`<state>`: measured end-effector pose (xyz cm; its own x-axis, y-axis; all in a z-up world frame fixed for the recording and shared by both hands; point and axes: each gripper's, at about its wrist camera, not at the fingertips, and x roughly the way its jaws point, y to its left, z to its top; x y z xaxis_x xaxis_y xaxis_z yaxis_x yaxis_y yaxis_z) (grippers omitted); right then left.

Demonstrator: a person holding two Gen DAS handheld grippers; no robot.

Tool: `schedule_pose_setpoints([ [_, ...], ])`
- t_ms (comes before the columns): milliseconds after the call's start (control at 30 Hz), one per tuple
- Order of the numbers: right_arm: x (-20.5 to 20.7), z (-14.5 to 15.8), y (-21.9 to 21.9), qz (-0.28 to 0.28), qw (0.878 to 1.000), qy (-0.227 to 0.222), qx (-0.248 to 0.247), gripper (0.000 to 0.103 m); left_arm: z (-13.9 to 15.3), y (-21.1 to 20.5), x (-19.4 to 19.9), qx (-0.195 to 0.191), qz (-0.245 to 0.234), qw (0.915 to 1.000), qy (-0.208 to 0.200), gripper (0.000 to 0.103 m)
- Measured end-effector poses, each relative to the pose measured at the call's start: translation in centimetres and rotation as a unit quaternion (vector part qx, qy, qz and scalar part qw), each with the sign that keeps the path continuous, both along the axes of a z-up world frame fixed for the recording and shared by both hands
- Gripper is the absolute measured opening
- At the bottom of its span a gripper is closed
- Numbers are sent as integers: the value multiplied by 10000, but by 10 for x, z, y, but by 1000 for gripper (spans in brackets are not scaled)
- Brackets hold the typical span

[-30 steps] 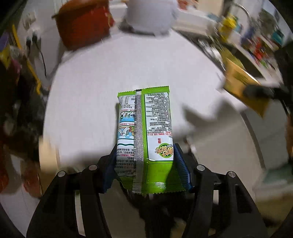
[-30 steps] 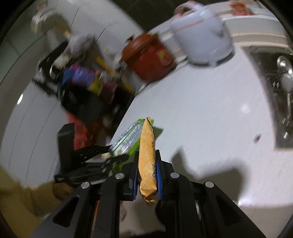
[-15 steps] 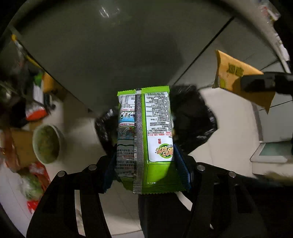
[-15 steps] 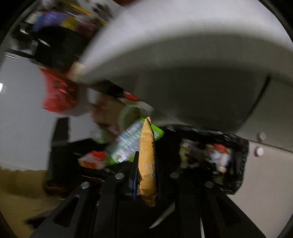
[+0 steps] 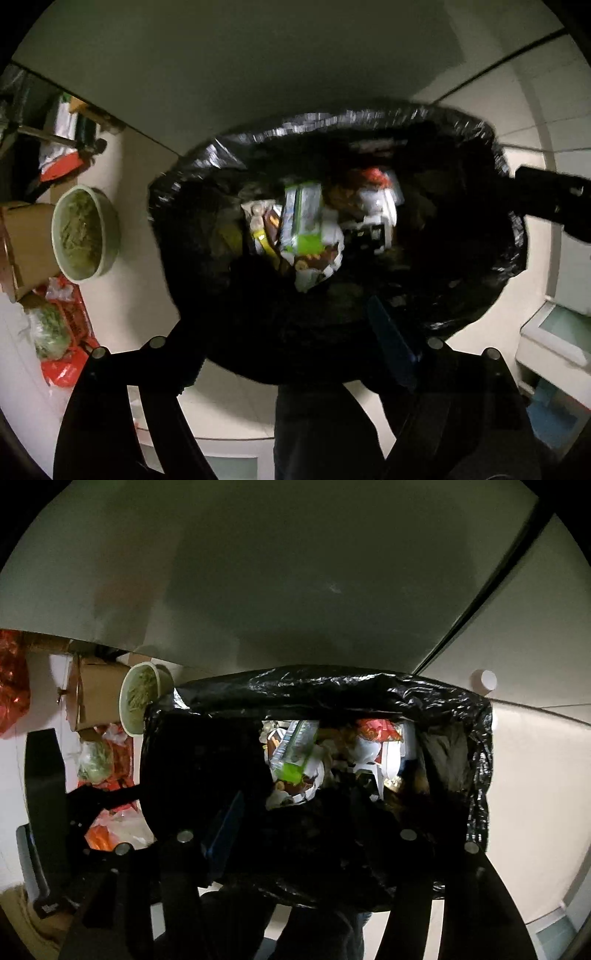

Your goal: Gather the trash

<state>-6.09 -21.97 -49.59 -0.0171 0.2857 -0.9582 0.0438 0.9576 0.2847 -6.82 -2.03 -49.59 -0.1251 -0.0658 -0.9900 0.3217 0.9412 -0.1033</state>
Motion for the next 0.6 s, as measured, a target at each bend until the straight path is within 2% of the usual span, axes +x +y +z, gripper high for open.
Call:
schedule_pose_setpoints([
  [100,-5,26,0,51,9999,-136,0,61,35,2,-2,18,84,9996,-282,79],
  [200,-8,67,1,141,9992,-382,59,62,103,5,-7,-158,201,9975,-654,79],
  [300,-14,131,4,257,9960,-818,240,62,168,9,-12,-341,273,9932,-1082,79],
  [367,-21,182,5,321,9914,-1218,365,66,228,13,-13,-416,308,9855,-1614,85],
  [467,-29,267,4,348,9772,-2048,437,75,305,20,-11,-496,458,9644,-2557,89],
  [500,-28,290,5,331,9709,-2333,426,78,328,20,-9,-481,500,9543,-2908,89],
  [567,-27,344,4,223,9516,-3061,187,99,381,21,1,-471,715,9264,-3666,90],
  [600,-26,363,5,169,9416,-3361,90,97,395,20,5,-506,778,9189,-3835,91],
])
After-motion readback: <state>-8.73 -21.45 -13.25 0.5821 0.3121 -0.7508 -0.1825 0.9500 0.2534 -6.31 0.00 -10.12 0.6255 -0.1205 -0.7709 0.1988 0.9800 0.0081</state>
